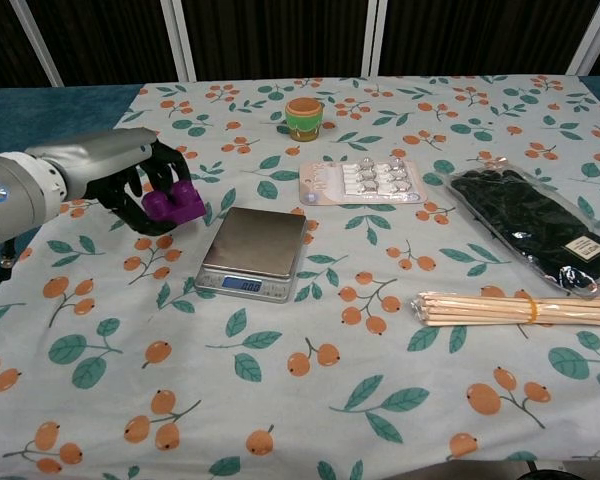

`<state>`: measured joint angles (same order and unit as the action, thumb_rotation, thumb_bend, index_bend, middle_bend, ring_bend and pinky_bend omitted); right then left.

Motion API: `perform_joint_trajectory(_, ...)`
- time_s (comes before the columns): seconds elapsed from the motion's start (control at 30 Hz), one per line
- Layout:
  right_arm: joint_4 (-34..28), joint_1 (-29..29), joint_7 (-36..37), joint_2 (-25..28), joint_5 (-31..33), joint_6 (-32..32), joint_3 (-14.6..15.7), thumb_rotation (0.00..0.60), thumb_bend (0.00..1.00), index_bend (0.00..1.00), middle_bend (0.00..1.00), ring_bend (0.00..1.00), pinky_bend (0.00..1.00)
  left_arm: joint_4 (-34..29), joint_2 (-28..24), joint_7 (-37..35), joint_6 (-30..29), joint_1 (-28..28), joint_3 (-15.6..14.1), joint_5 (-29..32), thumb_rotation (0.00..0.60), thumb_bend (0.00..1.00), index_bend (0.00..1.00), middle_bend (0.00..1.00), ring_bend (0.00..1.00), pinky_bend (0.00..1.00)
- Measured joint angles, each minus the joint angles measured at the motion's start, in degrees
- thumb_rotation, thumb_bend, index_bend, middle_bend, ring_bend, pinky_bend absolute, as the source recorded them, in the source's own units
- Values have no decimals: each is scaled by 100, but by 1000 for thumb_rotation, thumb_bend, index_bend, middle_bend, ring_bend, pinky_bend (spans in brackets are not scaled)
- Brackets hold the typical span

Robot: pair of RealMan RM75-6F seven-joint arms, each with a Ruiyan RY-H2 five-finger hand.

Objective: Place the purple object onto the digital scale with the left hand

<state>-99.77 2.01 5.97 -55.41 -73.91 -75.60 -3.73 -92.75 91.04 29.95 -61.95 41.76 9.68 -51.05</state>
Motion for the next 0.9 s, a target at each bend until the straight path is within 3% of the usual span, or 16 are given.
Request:
perform_joint_trajectory(0.27, -8, -3, 1, 2, 11, -1, 0, 600, 84, 11, 10, 159, 191, 163, 98, -271, 93, 125, -15, -753, 600, 421, 430, 508, 288, 343)
perform_joint_trajectory(0.57, 6, -10, 24, 4, 12, -15, -6, 600, 85, 11, 10, 159, 191, 664, 494, -234, 588, 478, 18, -726, 600, 413, 417, 501, 288, 342)
perform_joint_trajectory(0.73, 11, -5, 28, 9, -7, 0, 5, 600, 85, 11, 16, 159, 190, 749, 611, -74, 683, 577, -3, -677, 600, 285, 339, 456, 275, 338)
perform_joint_trajectory(0.8, 15, -4, 28, 10, -8, -1, 4, 600, 85, 12, 23, 160, 191, 761, 619, 89, 661, 602, -43, -690, 600, 192, 293, 407, 258, 336)
perform_joint_trajectory(0.9, 15, -3, 33, 11, -14, 3, 6, 600, 85, 12, 24, 160, 190, 756, 628, 374, 585, 627, -95, -675, 600, 129, 260, 346, 233, 324)
